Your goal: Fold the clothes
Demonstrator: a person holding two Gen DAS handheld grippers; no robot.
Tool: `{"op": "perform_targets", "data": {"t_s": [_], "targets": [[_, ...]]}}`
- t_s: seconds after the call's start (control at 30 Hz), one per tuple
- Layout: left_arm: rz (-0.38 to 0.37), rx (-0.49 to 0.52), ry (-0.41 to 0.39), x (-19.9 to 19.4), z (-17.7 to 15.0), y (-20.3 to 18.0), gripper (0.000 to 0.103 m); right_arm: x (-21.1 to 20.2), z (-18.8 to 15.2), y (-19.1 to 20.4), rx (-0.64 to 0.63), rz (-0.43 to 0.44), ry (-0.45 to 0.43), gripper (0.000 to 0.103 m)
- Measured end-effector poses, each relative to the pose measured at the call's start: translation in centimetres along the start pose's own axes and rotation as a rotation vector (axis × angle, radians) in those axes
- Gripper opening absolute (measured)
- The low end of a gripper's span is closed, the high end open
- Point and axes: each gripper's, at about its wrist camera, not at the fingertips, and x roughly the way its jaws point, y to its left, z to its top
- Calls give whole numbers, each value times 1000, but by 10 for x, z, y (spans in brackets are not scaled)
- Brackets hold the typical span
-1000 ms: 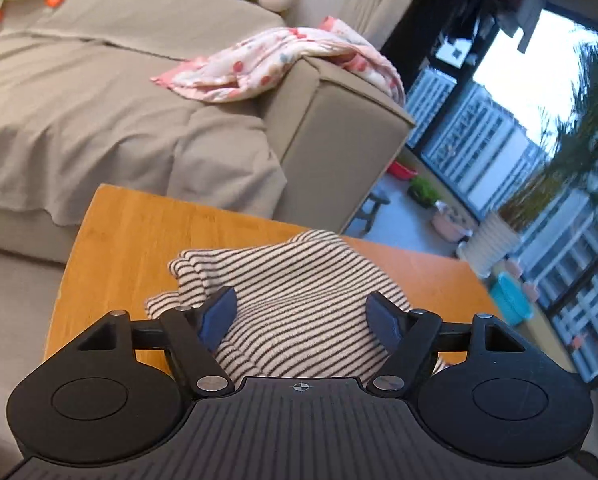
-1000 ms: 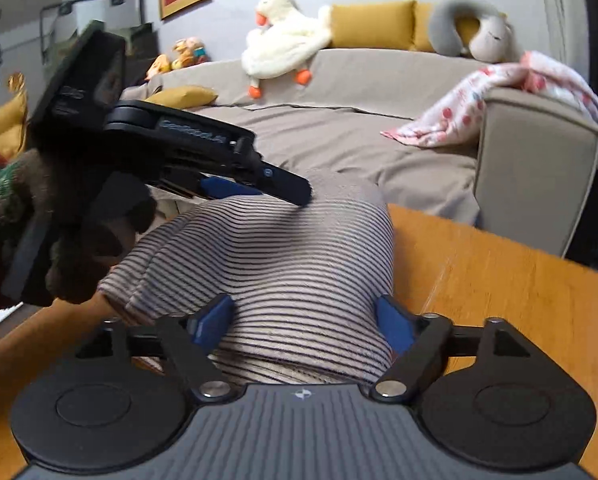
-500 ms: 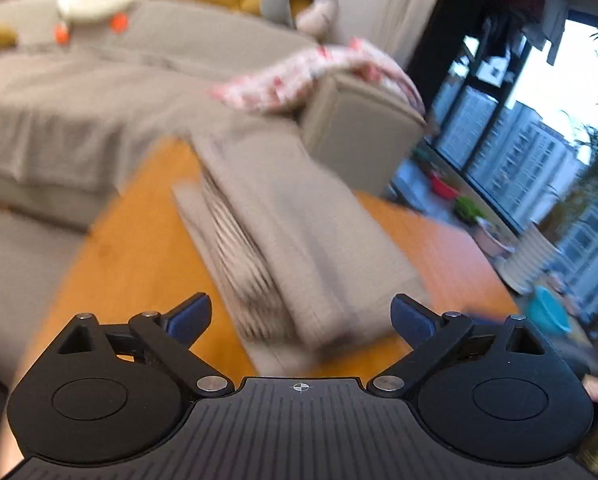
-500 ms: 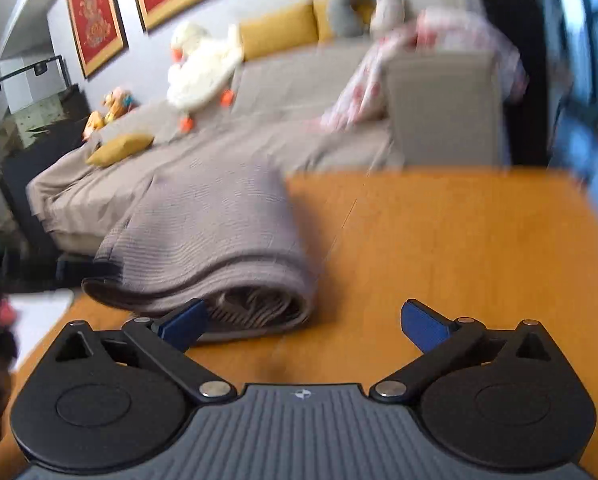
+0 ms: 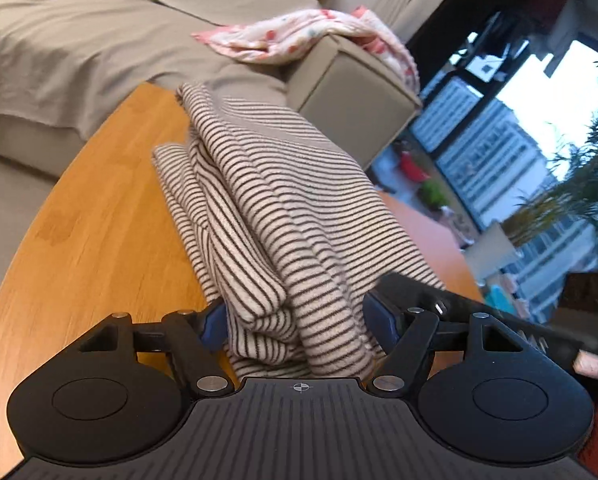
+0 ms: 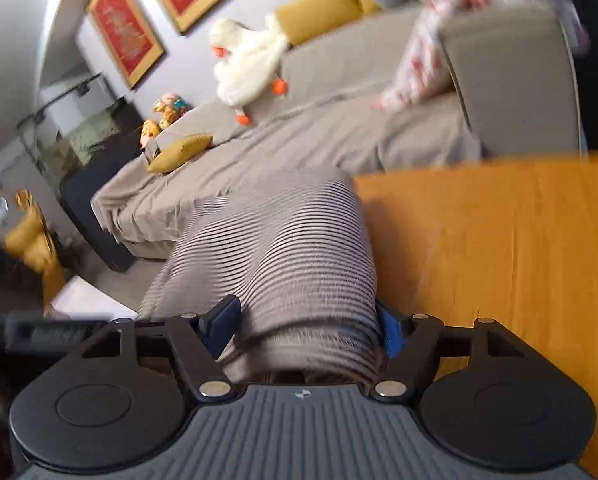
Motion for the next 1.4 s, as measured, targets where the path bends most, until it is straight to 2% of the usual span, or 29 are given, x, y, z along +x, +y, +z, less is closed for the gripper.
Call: {"op": "perform_targets", "data": {"t_s": [0.2, 0.37, 0.47, 0.57, 0.63, 0.7, 0.77, 0.8, 0.97, 1.0, 1.03, 1.1, 1.2, 1.3, 1.4], "targets": [[-14, 74, -11, 10, 2, -2, 75, -1, -7, 0, -46, -42, 13, 72], [26, 104, -14, 2, 4, -8, 75, -4, -13, 2, -97, -69, -25, 87], [65, 149, -116, -22, 9, -20, 75, -6, -12, -2, -74, -66, -41, 90], [29, 173, -210, -41, 19, -32, 75, -6, -12, -5, -50, -73, -45, 95], [7, 200, -198, -38, 25, -38, 72, -8, -13, -4, -49, -92, -57, 98], [18, 196, -140, -21, 28, -34, 68, -10, -14, -1, -52, -114, -70, 103], [60, 184, -78, 2, 25, -25, 66, -12, -16, 1, -54, -136, -84, 103], [76, 187, -78, 5, 22, -23, 66, -14, -17, 2, -51, -146, -89, 103], [128, 154, -143, -16, 9, -28, 69, -30, -31, 2, -21, -177, -97, 103], [153, 148, -164, -24, 2, -32, 78, -35, -35, 3, -15, -184, -99, 103], [186, 145, -186, -32, -10, -36, 93, -41, -39, 4, -10, -194, -104, 103], [258, 144, -199, -43, -37, -46, 103, -52, -48, 7, -10, -215, -112, 103], [369, 162, -146, -47, -73, -61, 103, -63, -62, 15, -39, -251, -80, 103], [429, 149, -80, -49, -102, -75, 103, -74, -75, 28, -111, -303, -49, 103], [513, 181, -82, -53, -131, -93, 103, -81, -85, 37, -171, -371, -20, 103]]}}
